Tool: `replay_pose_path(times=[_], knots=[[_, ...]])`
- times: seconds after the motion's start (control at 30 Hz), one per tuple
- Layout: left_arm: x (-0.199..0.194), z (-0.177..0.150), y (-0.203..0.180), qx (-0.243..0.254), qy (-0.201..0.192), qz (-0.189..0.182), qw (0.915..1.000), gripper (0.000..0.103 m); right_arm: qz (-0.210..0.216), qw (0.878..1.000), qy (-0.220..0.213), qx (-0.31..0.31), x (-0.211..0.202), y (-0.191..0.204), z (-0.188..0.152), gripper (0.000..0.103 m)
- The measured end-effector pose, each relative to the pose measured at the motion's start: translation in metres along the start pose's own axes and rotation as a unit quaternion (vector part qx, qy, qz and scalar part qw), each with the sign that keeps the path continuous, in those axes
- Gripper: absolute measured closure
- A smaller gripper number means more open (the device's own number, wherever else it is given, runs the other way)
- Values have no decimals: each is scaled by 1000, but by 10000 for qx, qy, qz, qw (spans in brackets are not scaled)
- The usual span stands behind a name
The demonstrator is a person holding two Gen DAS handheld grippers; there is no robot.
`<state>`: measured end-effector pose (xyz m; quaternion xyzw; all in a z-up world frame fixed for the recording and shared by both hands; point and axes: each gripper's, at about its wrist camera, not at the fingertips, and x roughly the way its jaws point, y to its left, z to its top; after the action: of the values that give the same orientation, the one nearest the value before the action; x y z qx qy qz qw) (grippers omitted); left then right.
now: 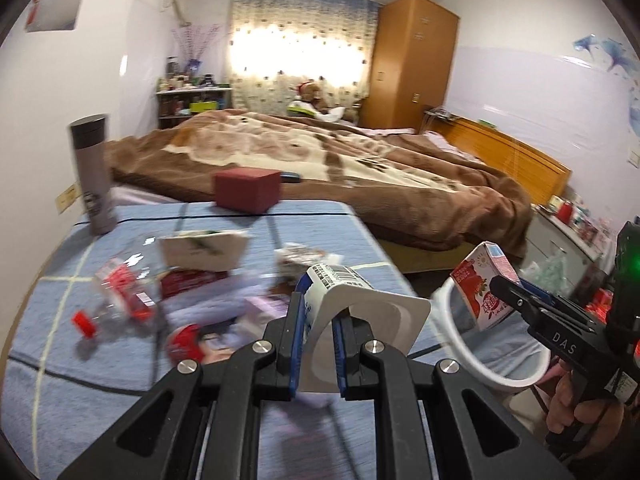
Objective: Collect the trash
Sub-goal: 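Carry the pink carton to the white bin and open the right tool, then drop the white yogurt cup into the bin by opening the left tool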
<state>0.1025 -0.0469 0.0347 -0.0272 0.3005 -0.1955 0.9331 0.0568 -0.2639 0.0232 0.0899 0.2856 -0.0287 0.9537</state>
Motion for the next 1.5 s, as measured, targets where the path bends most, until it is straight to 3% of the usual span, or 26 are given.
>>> replay_pose_path(times=[0.23, 0.5, 0.77, 1.07, 1.17, 1.2, 1.23, 1.3, 1.5], knots=[[23, 6, -54, 228, 124, -492, 9985, 89, -419, 9989, 19, 213, -4, -37, -1, 64], [58, 1, -110, 425, 538, -991, 9927, 89, -780, 9961, 151, 387, -4, -74, -11, 64], [89, -13, -154, 619, 914, -1157, 9871, 89, -1067, 9924, 415, 446, 0, -102, -22, 64], [109, -24, -168, 539, 1148, -1194, 9847, 88, -1242, 9891, 644, 467, 6, -118, -29, 64], [109, -25, -172, 628, 1138, -1228, 9839, 82, -1273, 9882, 734, 434, 8, -121, -32, 64], [110, -25, -172, 614, 1151, -1258, 9834, 74, -1314, 9875, 755, 434, 9, -122, -32, 60], [111, -25, -173, 606, 1156, -1270, 9833, 59, -1344, 9870, 770, 438, 9, -123, -33, 52], [110, -25, -172, 595, 1120, -1216, 9844, 44, -1326, 9871, 772, 465, 7, -124, -33, 44], [104, -26, -163, 507, 1070, -1146, 9863, 44, -1343, 9873, 710, 461, 3, -121, -34, 44]])
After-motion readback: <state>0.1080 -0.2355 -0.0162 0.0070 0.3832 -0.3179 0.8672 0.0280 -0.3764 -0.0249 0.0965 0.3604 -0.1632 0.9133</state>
